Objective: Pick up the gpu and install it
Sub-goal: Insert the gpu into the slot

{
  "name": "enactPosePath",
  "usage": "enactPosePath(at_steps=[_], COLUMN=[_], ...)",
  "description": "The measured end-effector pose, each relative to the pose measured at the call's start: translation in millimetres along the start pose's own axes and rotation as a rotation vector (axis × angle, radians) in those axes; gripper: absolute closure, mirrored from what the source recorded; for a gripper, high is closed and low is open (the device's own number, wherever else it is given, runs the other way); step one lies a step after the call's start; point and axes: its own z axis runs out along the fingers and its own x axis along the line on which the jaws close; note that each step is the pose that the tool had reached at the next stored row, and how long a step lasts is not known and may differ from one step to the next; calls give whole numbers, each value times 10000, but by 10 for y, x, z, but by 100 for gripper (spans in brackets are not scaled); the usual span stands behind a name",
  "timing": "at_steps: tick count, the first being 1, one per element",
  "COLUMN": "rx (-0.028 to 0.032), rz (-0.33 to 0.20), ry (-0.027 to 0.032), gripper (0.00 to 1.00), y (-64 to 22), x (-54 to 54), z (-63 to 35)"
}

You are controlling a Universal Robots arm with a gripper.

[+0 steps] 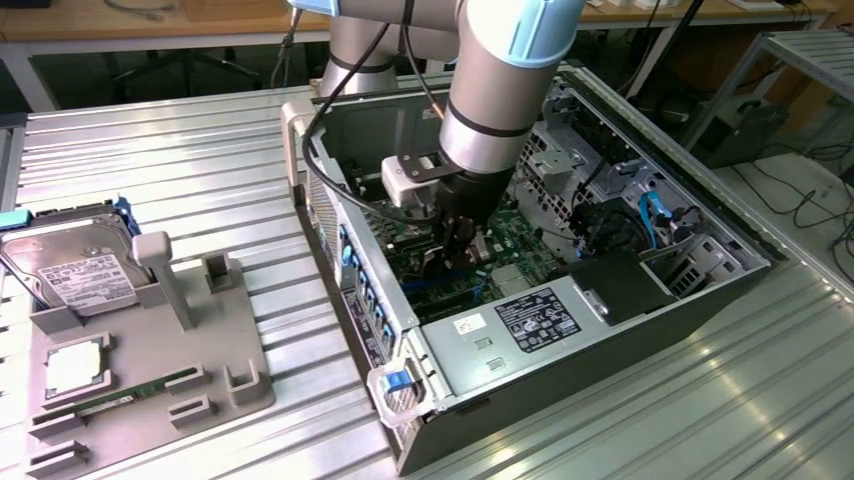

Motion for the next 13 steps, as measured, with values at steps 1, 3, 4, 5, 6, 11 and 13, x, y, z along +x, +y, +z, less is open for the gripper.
enactPosePath(at_steps=[1, 3, 4, 5, 6, 11, 13], rx=[0, -2, 0, 0, 1, 0, 0], rz=[0, 0, 0, 0, 0, 0, 0], ry=[0, 4, 1, -1, -2, 1, 0], gripper=[73, 73, 73, 73, 73, 73, 73], y=[0, 0, 0, 0, 0, 0, 0], x=[0, 0, 0, 0, -1, -1, -1], z=[-2, -20, -20, -20, -21, -36, -36])
